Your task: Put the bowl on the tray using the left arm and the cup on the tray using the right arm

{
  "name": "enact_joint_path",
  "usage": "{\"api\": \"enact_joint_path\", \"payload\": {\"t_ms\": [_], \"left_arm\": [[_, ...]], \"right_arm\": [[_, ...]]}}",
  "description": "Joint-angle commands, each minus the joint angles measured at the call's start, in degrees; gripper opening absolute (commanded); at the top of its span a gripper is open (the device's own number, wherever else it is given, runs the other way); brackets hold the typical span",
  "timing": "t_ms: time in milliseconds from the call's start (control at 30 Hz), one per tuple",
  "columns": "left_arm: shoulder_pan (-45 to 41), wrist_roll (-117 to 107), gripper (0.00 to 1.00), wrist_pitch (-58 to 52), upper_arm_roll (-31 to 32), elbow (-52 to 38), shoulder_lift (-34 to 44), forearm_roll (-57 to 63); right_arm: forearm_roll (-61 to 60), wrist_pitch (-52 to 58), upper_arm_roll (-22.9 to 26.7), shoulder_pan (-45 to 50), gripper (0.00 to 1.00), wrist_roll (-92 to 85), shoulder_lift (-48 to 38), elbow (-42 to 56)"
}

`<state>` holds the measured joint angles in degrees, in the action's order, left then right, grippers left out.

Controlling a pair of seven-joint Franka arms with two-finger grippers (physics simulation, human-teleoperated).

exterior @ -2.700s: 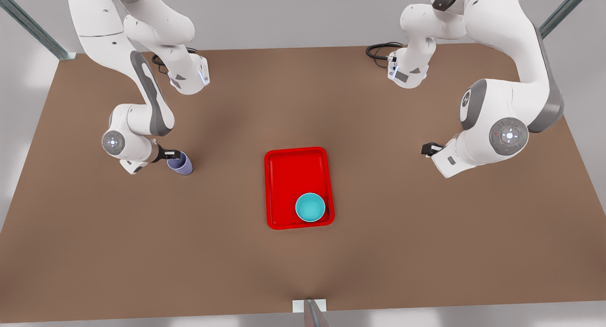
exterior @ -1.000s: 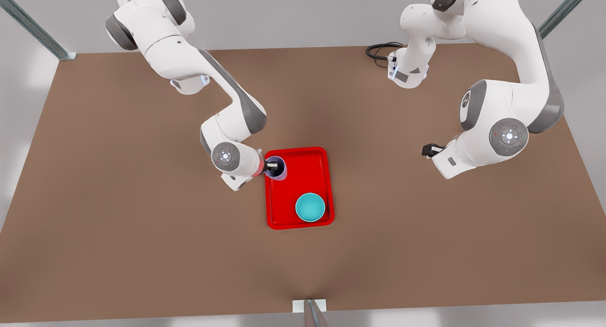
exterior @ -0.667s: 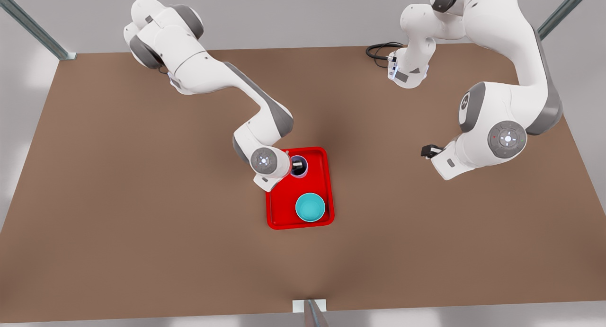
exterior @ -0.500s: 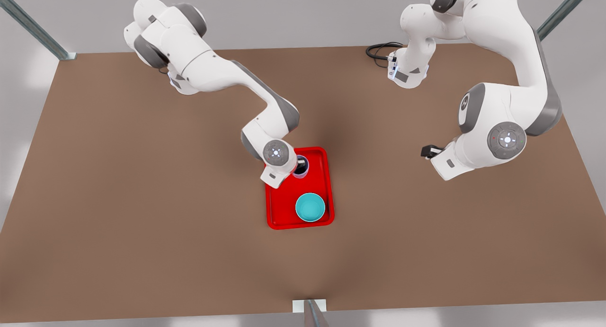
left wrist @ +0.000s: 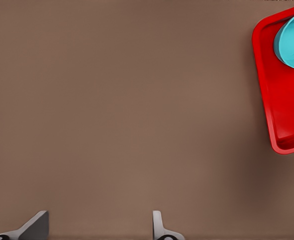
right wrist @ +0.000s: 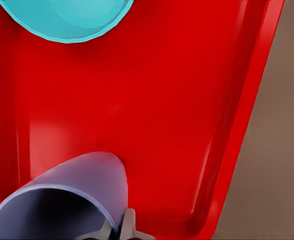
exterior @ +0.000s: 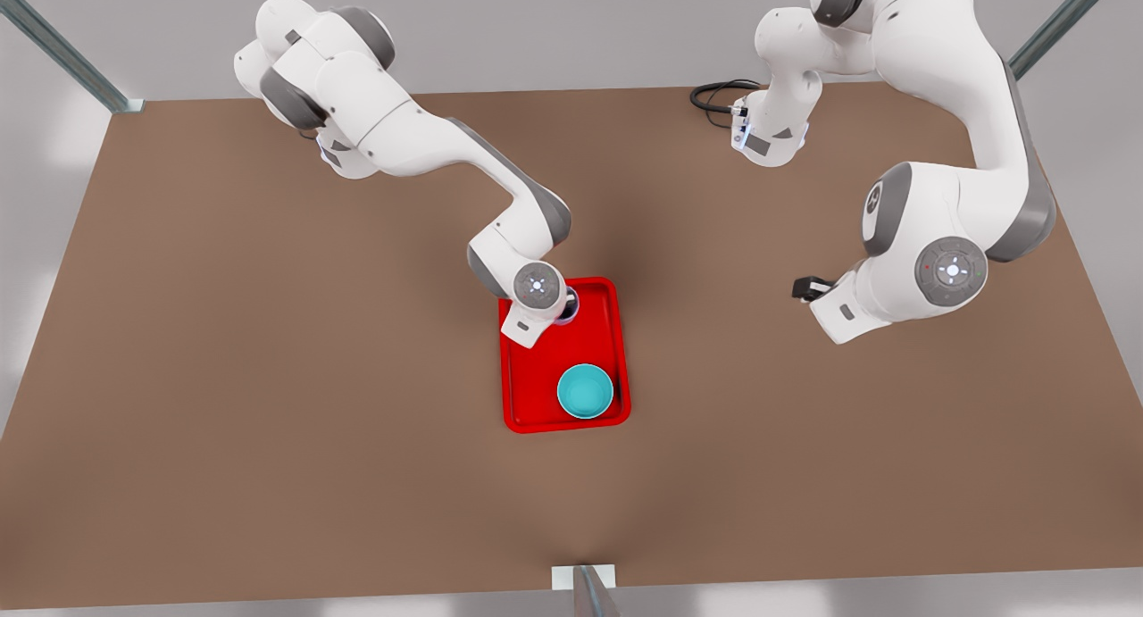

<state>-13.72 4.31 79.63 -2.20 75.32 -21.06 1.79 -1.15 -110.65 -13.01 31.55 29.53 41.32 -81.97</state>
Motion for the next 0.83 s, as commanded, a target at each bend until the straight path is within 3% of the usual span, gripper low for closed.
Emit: {"api": "enact_joint_path", "payload": {"t_ms": [0, 233, 300, 333, 533, 633, 667, 700, 800], "left_arm": [[0.0, 0.0, 1.00, 0.0, 0.0, -0.1, 0.0, 0.1], [0.0, 0.0, 1.00, 0.0, 0.0, -0.1, 0.0, 0.0], [0.0, 0.0, 1.00, 0.0, 0.0, 0.0, 0.0, 0.0], [0.0, 0.0, 1.00, 0.0, 0.0, -0.1, 0.0, 0.0], [0.0, -0.9, 1.00, -0.2, 0.0, -2.6, -0.6, -0.2], [0.0, -0.9, 1.00, -0.1, 0.0, -2.6, -0.6, -0.2], [0.0, -0.9, 1.00, -0.1, 0.0, -2.6, -0.7, -0.2], [0.0, -0.9, 1.00, -0.1, 0.0, -2.5, -0.7, -0.2], [0.0, -0.9, 1.00, -0.3, 0.0, -2.6, -0.7, -0.2]], "right_arm": [[0.0, 0.0, 0.0, -0.1, 1.00, 0.0, 0.0, 0.0], [0.0, 0.6, 0.1, -0.2, 1.00, 0.0, -1.2, 0.0], [0.1, 3.5, 0.7, -0.8, 1.00, 0.3, -5.9, -0.1], [1.1, 5.8, 3.2, -1.1, 1.00, 0.4, -9.5, -0.1], [0.6, 25.8, 4.8, -25.9, 1.00, -7.6, -32.3, -1.5], [-0.6, 24.9, 5.5, -31.8, 1.00, -14.1, -35.5, -3.5], [-0.7, 24.4, 10.0, -31.6, 1.00, -20.1, -36.1, -4.5], [-0.7, 24.8, 10.9, -32.1, 1.00, -22.2, -35.1, -4.2], [-0.7, 31.0, 10.8, -33.5, 1.00, -23.6, -28.3, 7.0]]}}
